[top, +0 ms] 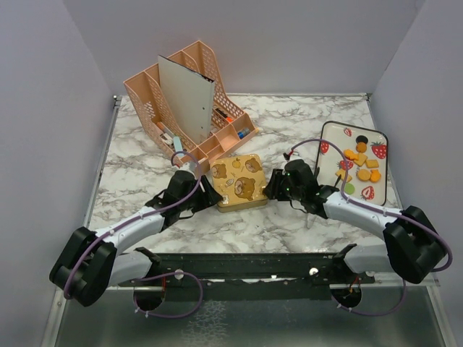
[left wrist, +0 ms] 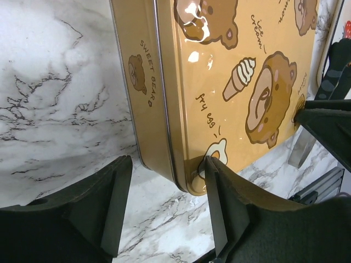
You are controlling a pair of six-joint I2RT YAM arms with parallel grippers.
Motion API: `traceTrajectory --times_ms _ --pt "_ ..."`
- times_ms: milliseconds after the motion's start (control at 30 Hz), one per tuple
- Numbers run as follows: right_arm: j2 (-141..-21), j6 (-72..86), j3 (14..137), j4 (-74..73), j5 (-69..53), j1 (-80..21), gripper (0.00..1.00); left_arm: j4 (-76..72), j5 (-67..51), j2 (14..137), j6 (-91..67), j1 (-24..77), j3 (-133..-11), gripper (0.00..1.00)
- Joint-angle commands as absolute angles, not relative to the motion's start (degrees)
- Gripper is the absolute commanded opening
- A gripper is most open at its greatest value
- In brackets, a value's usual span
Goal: Pack the cookies
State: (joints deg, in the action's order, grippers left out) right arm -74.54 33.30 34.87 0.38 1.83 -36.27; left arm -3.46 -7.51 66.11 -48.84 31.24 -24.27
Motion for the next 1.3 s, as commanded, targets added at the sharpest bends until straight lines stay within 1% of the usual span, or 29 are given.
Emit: traceTrajectory --times_ms 0,167,233,400,533,633,767,867,1000,1267 --pt "-75.77 33.02 34.82 1.83 0.96 -36.04 0.43 -3.07 -7.88 66.48 -48.53 31.52 -22.63 0.61" --pt "-76.38 33.54 34.24 1.80 1.97 -35.99 0.43 -3.83 -6.69 66.82 -49.27 31.55 -20.27 0.61" --pt "-76.91 33.82 34.19 1.45 2.59 -35.98 0.41 -4.38 -6.31 67.15 -49.63 31.49 -19.56 0.61" --pt "-76.59 33.35 34.62 1.85 1.42 -35.96 0.39 -5.37 -5.62 67.04 -50.43 31.47 -19.93 0.61" --pt "-74.44 31.76 36.95 0.71 2.02 -36.02 0.40 -5.95 -5.80 65.15 -50.92 31.18 -22.10 0.64" --pt "-73.85 30.21 40.10 0.14 4.16 -35.95 0.42 -4.38 -4.44 64.08 -49.76 30.22 -25.43 0.66" --pt "-74.23 28.79 43.65 0.48 5.60 -35.88 0.45 -4.49 -1.86 63.61 -49.28 27.97 -28.85 0.67" --pt "-76.73 27.77 47.13 0.88 6.46 -35.22 0.47 -5.98 -0.74 65.33 -48.75 26.47 -31.20 0.67" --pt "-81.81 26.39 52.07 1.54 7.42 -33.94 0.47 -6.27 -0.44 70.99 -46.96 25.23 -35.37 0.66" --pt "-93.34 24.42 60.82 1.58 5.86 -31.60 0.47 -6.29 1.94 80.25 -45.26 24.35 -39.19 0.61"
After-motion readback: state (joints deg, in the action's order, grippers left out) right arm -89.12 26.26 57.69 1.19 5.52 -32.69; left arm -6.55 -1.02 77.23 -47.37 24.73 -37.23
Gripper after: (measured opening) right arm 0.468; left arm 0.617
